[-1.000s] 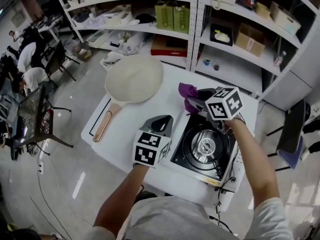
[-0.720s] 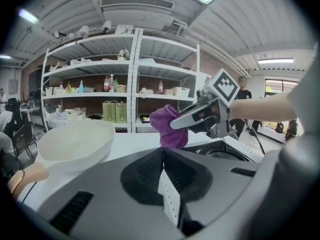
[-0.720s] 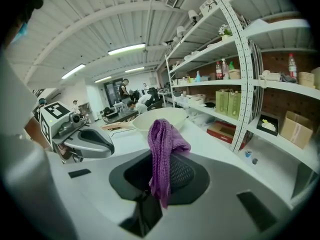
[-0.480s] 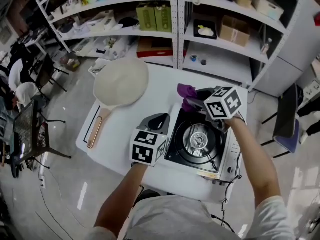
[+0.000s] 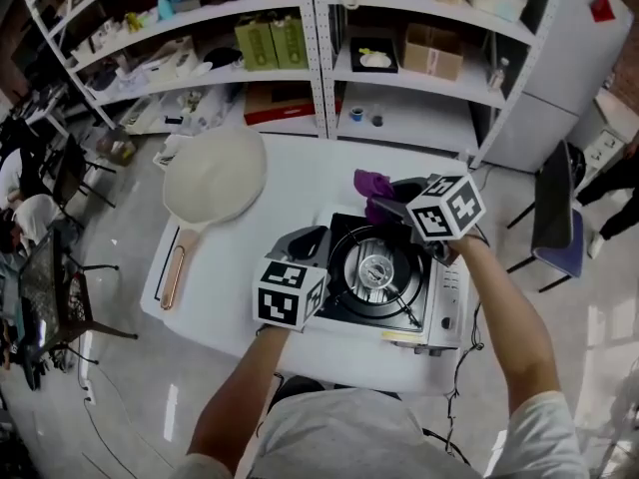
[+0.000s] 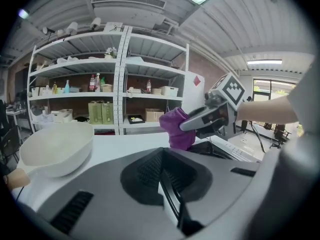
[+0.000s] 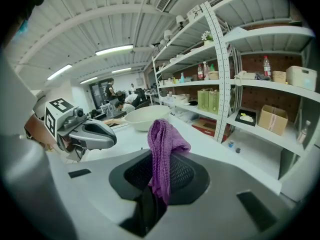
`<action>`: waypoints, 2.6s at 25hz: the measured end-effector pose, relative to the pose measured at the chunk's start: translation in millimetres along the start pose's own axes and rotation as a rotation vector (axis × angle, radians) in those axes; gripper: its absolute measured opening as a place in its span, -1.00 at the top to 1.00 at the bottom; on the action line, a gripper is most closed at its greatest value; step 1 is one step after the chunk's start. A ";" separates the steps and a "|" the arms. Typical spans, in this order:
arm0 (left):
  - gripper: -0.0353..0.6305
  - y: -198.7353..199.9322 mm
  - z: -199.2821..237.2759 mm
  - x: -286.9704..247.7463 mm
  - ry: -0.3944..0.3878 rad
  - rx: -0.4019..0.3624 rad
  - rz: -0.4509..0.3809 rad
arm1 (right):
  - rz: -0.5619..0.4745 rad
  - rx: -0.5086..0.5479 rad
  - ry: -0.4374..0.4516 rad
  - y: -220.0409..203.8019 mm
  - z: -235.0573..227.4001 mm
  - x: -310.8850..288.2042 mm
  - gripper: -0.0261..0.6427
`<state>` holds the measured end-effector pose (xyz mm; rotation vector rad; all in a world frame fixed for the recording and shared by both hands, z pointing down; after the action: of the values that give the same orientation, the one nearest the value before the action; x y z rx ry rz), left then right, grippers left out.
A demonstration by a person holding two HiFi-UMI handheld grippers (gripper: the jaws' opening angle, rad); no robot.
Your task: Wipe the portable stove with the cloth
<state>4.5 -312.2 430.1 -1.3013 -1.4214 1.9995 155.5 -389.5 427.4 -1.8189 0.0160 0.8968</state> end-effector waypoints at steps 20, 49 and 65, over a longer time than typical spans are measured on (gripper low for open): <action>0.88 17.2 -45.0 -25.1 -0.111 -0.067 -0.015 | -0.013 -0.101 -0.145 -49.0 -32.6 70.1 0.73; 0.88 22.9 -19.3 20.8 -0.118 -0.075 -0.031 | -0.217 -0.183 -0.380 -45.7 41.1 124.4 0.73; 0.88 15.2 -13.0 61.2 -0.149 -0.121 -0.077 | -0.291 -0.217 -0.577 -58.0 126.1 134.5 0.73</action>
<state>-12.6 -267.5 387.1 -1.1464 -1.6579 2.0241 204.5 -209.8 375.8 -1.6368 -0.7141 1.2103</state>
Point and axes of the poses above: the fingertips, and each gripper's own axes: x backward along the fingers, z to its left, y out of its top, the point moved 5 cm from there along x, backward along the fingers, and after that the axes turned 2 degrees about z, right-handed, at the moved point
